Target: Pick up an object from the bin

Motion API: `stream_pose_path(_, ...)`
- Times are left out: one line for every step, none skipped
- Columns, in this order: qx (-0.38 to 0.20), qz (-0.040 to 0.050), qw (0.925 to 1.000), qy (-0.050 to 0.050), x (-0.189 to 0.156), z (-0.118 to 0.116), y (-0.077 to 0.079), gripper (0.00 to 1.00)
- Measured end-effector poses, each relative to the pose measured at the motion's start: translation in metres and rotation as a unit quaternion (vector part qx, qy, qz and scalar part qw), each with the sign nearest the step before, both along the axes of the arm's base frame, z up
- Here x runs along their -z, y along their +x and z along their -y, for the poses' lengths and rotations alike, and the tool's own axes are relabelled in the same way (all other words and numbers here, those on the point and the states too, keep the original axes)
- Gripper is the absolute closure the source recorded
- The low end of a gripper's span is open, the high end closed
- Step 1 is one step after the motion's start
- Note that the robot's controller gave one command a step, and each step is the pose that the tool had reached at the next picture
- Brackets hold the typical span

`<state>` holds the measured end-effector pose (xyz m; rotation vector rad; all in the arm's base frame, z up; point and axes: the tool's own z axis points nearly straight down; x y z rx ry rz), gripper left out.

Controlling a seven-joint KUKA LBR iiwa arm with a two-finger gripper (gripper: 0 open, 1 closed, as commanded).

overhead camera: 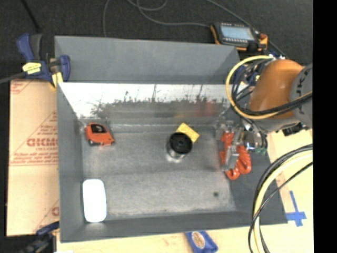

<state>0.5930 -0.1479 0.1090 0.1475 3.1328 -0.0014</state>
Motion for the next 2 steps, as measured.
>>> stream_pose_path(0.002, 0.0, 1.0, 0.0, -0.009, -0.012, 0.024, 0.0)
stream_pose_path(0.019, 0.0023, 0.9998, 0.0, 0.024, -0.053, 0.036, 0.0)
